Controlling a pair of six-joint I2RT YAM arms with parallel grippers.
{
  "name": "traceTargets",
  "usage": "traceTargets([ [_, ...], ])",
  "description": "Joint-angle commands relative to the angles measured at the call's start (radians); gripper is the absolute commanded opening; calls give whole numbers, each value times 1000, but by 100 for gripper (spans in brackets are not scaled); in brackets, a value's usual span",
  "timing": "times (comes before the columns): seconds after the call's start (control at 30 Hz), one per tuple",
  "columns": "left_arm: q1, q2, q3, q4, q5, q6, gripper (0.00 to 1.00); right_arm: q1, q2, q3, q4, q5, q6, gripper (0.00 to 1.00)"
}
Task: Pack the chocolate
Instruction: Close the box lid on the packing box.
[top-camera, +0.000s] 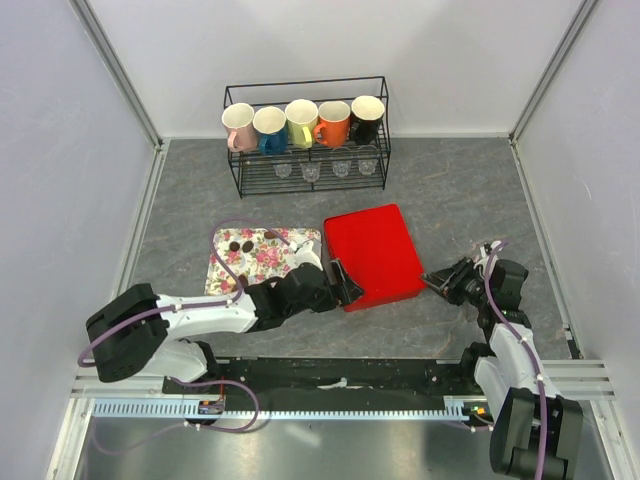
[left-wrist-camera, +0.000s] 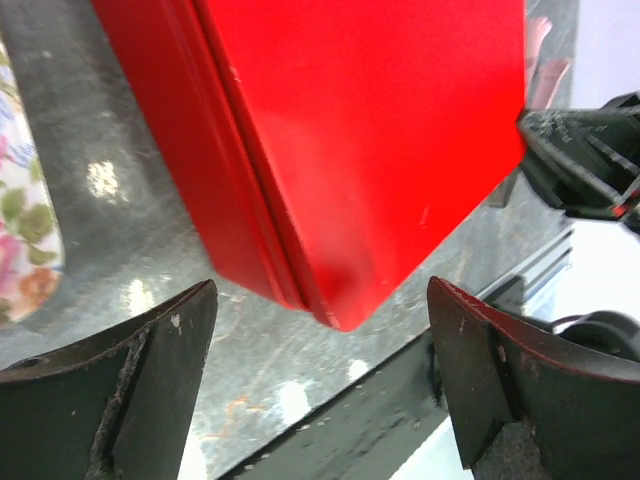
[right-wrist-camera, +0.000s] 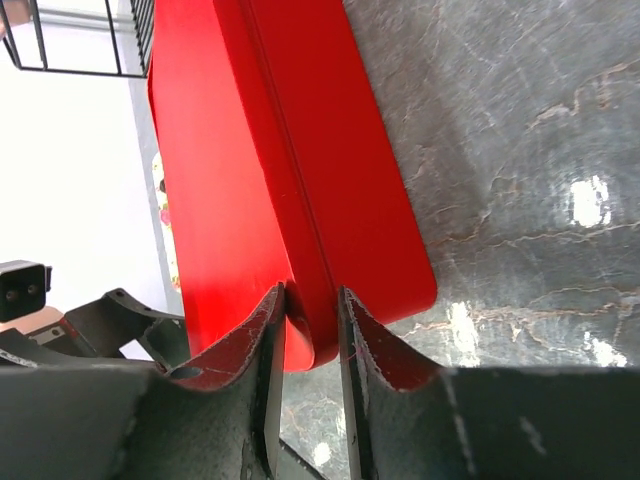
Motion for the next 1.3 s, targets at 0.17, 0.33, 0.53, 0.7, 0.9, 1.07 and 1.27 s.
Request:
traceTargets([
  [0.17,-65,74,-26,199,-108,-265,86,-3,-24,-13,-2,-53,-30,29],
  [0.33,-114,104,-17,214,-187,-338,83,-3,-32,-13,-45,-64,-44,29],
  [0.53,-133,84,-34,242,-249,-378,79,-3,-43,-27,-66,-79,-50,28],
  [0.7,-110,29,-35,222,-286,-316,75,-3,-50,-30,-91,-85,-69,24],
  [0.9,0,47,20,203,-139,-181,75,-3,-58,-41,-97,-97,-72,20],
  [1.07,80,80,63,208,-37,-94,75,-3,-79,-44,-111,-114,-64,17],
  [1.27,119,46,52,194,30,-68,77,-3,-86,-50,-113,-113,-62,16],
])
